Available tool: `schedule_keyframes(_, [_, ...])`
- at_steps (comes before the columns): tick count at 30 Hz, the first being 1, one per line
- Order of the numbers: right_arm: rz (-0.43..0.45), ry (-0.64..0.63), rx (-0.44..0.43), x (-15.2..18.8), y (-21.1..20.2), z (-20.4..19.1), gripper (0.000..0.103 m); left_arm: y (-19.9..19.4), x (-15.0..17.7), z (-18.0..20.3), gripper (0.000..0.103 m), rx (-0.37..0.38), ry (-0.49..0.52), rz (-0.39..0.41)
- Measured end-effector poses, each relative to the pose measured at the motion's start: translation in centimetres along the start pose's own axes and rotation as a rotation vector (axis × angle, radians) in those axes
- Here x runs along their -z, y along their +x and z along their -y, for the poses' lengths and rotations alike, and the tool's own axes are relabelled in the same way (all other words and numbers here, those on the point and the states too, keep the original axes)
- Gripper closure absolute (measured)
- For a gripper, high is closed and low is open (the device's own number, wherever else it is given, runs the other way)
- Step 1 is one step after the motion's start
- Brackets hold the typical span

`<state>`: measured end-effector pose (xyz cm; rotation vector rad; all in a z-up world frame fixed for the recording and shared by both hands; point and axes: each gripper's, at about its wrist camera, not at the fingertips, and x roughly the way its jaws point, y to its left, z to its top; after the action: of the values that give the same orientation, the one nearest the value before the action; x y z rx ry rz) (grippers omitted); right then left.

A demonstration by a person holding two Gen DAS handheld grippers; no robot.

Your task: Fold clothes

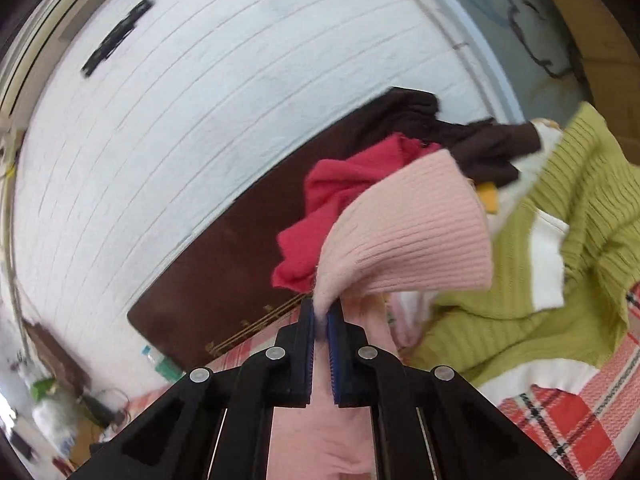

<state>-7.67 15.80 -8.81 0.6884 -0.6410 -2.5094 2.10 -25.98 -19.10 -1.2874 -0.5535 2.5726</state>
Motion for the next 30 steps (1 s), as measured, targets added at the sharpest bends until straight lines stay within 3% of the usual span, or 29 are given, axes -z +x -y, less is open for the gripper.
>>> schedule_keyframes(8, [-0.111, -0.283, -0.112, 5.1, 6.0, -13.0, 0.097, -2.8, 0.3, -3.0, 0.034, -0.013, -0.053, 0.069])
schedule_keyframes(16, [-0.277, -0.505, -0.128, 14.9, 13.2, -21.5, 0.097, -6.1, 1.6, -8.8, 0.034, -0.056, -0.191, 0.118])
schedule_keyframes(22, [-0.403, -0.656, -0.128, 21.8, 15.7, -24.5, 0.095, -6.9, 2.4, -11.3, 0.034, -0.079, -0.241, 0.122])
schedule_keyframes(25, [-0.472, -0.698, -0.133, 23.9, 15.7, -24.5, 0.082, -6.8, 2.6, -12.1, 0.034, -0.070, -0.260, 0.115])
schedule_keyframes(27, [-0.478, -0.726, -0.160, 24.2, 14.6, -24.1, 0.067, -6.6, 2.8, -12.5, 0.034, -0.063, -0.269, 0.111])
schedule_keyframes(30, [-0.462, -0.775, -0.260, 23.3, 11.5, -23.1, 0.067, -6.5, 3.0, -12.9, 0.034, -0.066, -0.277, 0.105])
